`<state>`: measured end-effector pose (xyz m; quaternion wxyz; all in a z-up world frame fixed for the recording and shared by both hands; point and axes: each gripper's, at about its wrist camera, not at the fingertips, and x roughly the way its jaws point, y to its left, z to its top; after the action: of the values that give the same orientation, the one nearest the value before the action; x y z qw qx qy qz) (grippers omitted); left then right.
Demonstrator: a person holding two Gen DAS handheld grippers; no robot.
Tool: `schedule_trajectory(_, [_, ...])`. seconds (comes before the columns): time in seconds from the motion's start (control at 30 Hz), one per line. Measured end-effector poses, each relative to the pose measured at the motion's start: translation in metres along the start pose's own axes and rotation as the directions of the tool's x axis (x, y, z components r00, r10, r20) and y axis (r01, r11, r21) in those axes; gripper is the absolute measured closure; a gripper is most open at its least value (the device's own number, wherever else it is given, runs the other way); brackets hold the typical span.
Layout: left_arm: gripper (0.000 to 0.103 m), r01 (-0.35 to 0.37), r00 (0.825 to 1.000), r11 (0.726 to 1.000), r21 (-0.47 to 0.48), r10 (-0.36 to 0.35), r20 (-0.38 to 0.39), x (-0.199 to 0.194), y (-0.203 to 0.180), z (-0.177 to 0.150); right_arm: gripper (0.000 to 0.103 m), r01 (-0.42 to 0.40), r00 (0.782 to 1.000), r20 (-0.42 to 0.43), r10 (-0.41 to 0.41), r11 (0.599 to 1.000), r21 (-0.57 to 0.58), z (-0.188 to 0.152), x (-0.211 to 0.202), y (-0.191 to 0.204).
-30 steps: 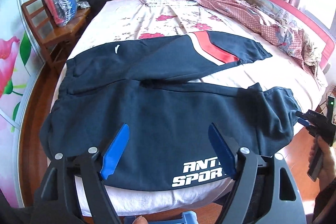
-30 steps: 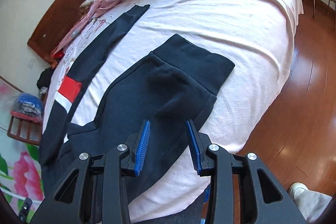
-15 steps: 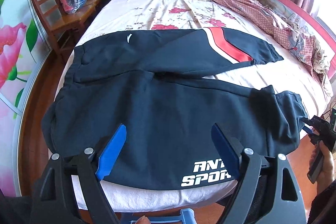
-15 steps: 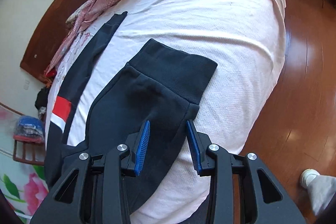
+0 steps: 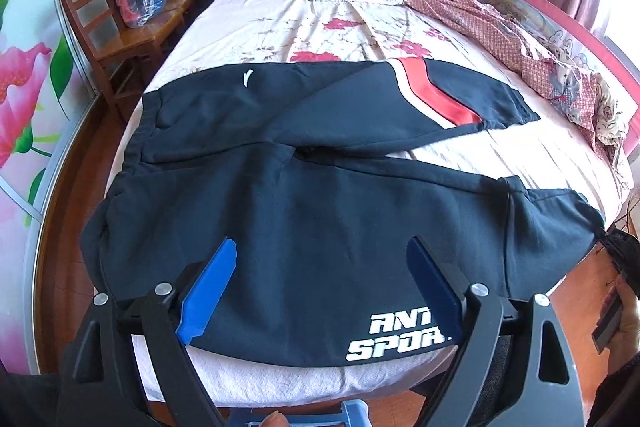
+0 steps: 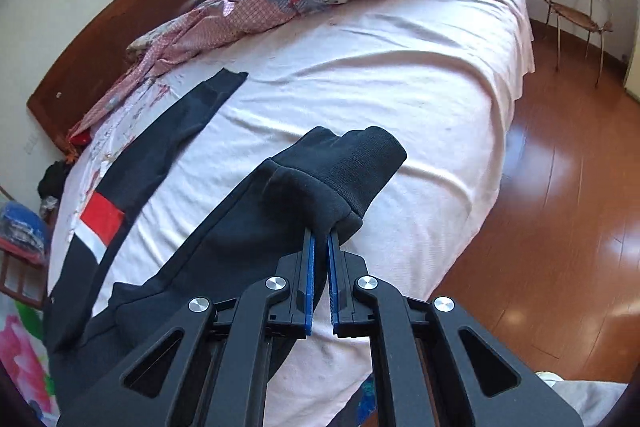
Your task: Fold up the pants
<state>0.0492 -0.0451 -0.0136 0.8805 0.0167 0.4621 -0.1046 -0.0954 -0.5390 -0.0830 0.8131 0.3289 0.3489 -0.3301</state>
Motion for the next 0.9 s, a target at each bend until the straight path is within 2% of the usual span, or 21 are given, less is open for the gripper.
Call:
schedule_trajectory(0.07, [0.013, 0.002, 1.0, 1.0, -0.006, -0.002, 0.004, 0.001, 0.003, 0.001, 0.097, 0.021, 0.997, -0.069, -0.019, 0.999, 0.032, 0.0, 0.024, -0.009])
schedule_trajectory(0.13, [0.011, -0.018, 1.0, 1.0, -0.009, 0.018, 0.0, 0.003, 0.007, 0.001, 0.078, 0.101, 0.977, -0.193, -0.087, 0.993, 0.066, -0.005, 0.055, -0.019])
schedule_trajectory(0.17, [0.011, -0.021, 1.0, 1.0, -0.011, 0.021, -0.005, 0.003, 0.01, 0.001, 0.057, 0.127, 0.98, -0.168, -0.106, 0.984, 0.121, -0.005, 0.048, -0.025])
schedule_trajectory(0.2, [0.011, -0.014, 1.0, 1.0, -0.016, 0.014, -0.012, 0.004, 0.014, 0.002, 0.054, 0.109, 0.986, -0.143, -0.087, 0.982, 0.152, -0.004, 0.037, -0.028])
schedule_trajectory(0.27, [0.011, -0.022, 1.0, 0.999, -0.029, 0.022, 0.0, 0.002, 0.029, 0.005, 0.054, 0.133, 0.988, -0.091, -0.123, 0.985, 0.111, -0.002, 0.014, -0.022])
schedule_trajectory(0.33, [0.007, -0.045, 0.999, 0.998, -0.039, 0.046, 0.021, 0.001, 0.051, 0.01, 0.054, 0.119, 0.991, -0.069, -0.115, 0.991, 0.067, -0.003, -0.007, -0.013])
schedule_trajectory(0.4, [0.007, -0.101, 0.994, 0.994, -0.03, 0.102, 0.031, 0.003, 0.073, 0.017, 0.053, 0.092, 0.994, -0.063, -0.09, 0.996, 0.023, -0.005, -0.022, 0.0])
schedule_trajectory(0.43, [0.007, -0.137, 0.99, 0.99, -0.02, 0.137, 0.034, 0.006, 0.087, 0.024, 0.047, 0.084, 0.995, -0.057, -0.085, 0.996, -0.016, -0.007, -0.03, 0.012])
schedule_trajectory(0.47, [0.007, -0.156, 0.987, 0.988, -0.01, 0.156, 0.034, 0.008, 0.099, 0.032, 0.037, 0.063, 0.996, -0.053, -0.066, 0.997, -0.047, -0.008, -0.035, 0.026])
schedule_trajectory(0.57, [0.005, -0.198, 0.98, 0.98, 0.025, 0.197, 0.021, 0.023, 0.136, 0.062, 0.037, -0.01, 0.998, -0.066, -0.003, 0.98, -0.2, -0.021, -0.038, 0.091])
schedule_trajectory(0.6, [0.005, -0.195, 0.981, 0.98, 0.03, 0.194, 0.02, 0.028, 0.147, 0.072, 0.037, -0.046, 0.997, -0.076, 0.028, 0.967, -0.252, -0.026, -0.036, 0.115])
schedule_trajectory(0.63, [0.005, -0.158, 0.987, 0.987, 0.029, 0.158, 0.001, 0.038, 0.162, 0.085, 0.037, -0.09, 0.994, -0.093, 0.065, 0.95, -0.299, -0.033, -0.036, 0.142])
schedule_trajectory(0.7, [0.005, -0.139, 0.99, 0.99, 0.011, 0.139, -0.031, 0.05, 0.182, 0.103, 0.037, -0.169, 0.983, -0.137, 0.124, 0.906, -0.388, -0.048, -0.033, 0.191])
schedule_trajectory(0.73, [0.005, -0.09, 0.994, 0.996, 0.013, 0.091, -0.056, 0.06, 0.194, 0.115, 0.037, -0.202, 0.977, -0.151, 0.151, 0.88, -0.429, -0.058, -0.032, 0.218])
schedule_trajectory(0.77, [0.005, -0.054, 0.997, 0.999, 0.009, 0.054, -0.056, 0.066, 0.203, 0.123, 0.037, -0.228, 0.972, -0.166, 0.168, 0.854, -0.468, -0.065, -0.029, 0.241])
schedule_trajectory(0.83, [0.005, -0.048, 0.999, 0.999, -0.005, 0.048, -0.015, 0.074, 0.219, 0.133, 0.037, -0.294, 0.954, -0.21, 0.212, 0.791, -0.536, -0.083, -0.025, 0.289])
schedule_trajectory(0.9, [0.005, -0.007, 1.0, 1.0, -0.028, 0.006, -0.023, 0.088, 0.234, 0.143, 0.037, -0.357, 0.933, -0.26, 0.25, 0.746, -0.563, -0.097, -0.02, 0.327])
